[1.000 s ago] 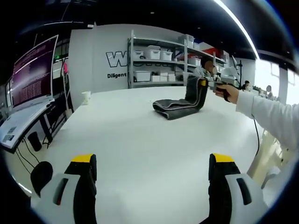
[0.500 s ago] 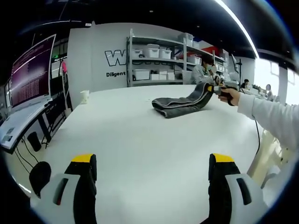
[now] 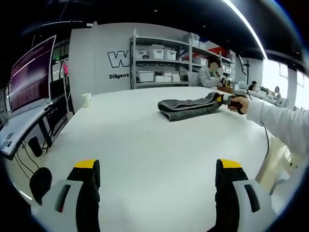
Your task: Open the folded towel by lifting each exposed corner and separating the folded layers until the towel lies flat within the target outline without major curled edges
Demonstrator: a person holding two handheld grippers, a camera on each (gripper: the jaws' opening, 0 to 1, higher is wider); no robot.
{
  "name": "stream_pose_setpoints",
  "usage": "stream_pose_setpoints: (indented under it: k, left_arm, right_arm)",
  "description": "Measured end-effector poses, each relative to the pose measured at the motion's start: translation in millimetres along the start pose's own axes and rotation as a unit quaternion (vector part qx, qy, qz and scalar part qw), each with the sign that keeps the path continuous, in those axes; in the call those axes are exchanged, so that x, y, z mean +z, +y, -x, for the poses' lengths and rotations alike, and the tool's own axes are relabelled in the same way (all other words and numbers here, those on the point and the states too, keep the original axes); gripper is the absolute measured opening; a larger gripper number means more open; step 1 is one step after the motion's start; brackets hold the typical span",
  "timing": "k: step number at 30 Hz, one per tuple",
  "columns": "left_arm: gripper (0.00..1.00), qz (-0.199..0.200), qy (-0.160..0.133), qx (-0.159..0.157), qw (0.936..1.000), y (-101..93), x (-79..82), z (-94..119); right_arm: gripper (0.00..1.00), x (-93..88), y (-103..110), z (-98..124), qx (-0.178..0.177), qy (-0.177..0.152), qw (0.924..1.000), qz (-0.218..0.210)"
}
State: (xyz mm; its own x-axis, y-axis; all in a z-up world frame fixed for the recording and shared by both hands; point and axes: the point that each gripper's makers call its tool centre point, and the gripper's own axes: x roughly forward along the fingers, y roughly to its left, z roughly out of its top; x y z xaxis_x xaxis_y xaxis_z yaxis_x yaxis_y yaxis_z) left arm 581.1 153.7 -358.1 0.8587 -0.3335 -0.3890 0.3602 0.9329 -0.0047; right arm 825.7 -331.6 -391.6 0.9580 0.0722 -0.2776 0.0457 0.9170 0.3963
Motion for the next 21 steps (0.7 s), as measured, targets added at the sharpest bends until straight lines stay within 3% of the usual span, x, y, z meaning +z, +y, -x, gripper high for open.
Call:
stream_pose_setpoints:
  k: [8, 13, 17, 21]
  left_arm:
    - [0.99, -0.001, 0.001, -0.001, 1.0000, -0.9, -0.1, -0.4]
    - [0.98, 0.001, 0.000, 0.001, 1.0000, 0.8, 0.3, 0.7]
    - [0.98, 0.003, 0.000, 0.003, 1.0000, 2.8, -0.4, 1.2]
    - [0.98, 0.003, 0.001, 0.004, 1.0000, 3.0, -0.7, 1.5]
  right_arm:
    - [0.07, -4.5, -4.0, -0.2, -0.003, 0.008, 0.9999, -0.009]
    - [0.12, -1.9, -6.0, 1.5, -0.012, 0.001, 0.9997, 0.023]
    - [0.23, 0.5, -9.6, 8.9, -0.028, 0.001, 0.9936, 0.110]
    - [0.34, 1.8, -13.7, 20.3, -0.029, 0.008, 0.9792, 0.201]
